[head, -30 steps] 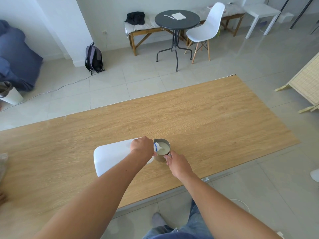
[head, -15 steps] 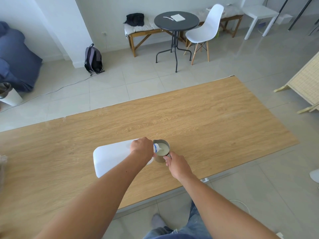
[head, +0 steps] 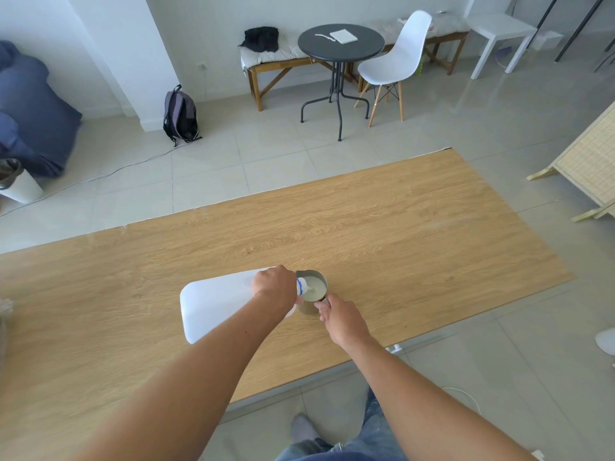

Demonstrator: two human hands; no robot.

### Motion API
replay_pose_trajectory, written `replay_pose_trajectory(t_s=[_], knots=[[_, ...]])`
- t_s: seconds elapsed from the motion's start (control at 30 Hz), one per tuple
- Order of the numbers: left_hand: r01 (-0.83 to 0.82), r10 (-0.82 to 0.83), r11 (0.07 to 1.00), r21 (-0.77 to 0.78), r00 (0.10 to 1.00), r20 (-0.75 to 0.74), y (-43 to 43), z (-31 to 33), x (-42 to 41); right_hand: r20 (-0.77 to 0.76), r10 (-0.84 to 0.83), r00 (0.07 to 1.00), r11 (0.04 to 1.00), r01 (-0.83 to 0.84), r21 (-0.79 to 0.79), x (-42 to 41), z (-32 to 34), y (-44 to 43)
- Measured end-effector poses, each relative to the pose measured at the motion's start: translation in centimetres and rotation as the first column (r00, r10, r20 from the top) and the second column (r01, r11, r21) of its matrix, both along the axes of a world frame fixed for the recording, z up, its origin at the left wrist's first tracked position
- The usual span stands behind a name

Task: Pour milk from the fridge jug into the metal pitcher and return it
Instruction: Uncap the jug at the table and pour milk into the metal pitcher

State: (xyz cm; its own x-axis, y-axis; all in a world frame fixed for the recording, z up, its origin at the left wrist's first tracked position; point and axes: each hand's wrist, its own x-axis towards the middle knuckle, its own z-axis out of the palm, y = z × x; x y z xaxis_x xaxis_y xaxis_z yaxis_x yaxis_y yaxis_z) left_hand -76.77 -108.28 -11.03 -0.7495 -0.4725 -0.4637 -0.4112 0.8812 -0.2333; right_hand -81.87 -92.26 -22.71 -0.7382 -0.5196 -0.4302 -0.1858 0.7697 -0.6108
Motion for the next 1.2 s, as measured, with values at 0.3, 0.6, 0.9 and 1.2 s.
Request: replay_pose_trajectory(t_s=[0.3, 0.6, 0.9, 1.2], knots=[[-0.05, 0.053, 0.997, 0.066, 0.998, -0.032, -0.5, -0.8, 0.4, 0.005, -0.006, 1.0, 1.0, 0.006, 0.001, 0.1, 0.1, 0.0], [-0.143, 0.215, 0.932, 0.334, 0.958, -0.191, -2.8, -2.8, 4.1, 0.032, -0.028, 0.999, 1.0, 0.028, 0.002, 0.2, 0.0, -0.3], [-0.131, 0.43, 0.83, 0.543, 0.77, -0.472, -4.0, -3.2, 8.4, 0.246, -0.107, 0.964, 0.993, 0.116, -0.025, 0.9, 0.2, -1.8], [-0.121, 0.677, 0.675, 0.728, 0.494, -0.546, -4.1, -1.9, 9.7, 0.066, 0.04, 0.997, 0.999, -0.041, 0.02, 1.4, 0.7, -1.2]])
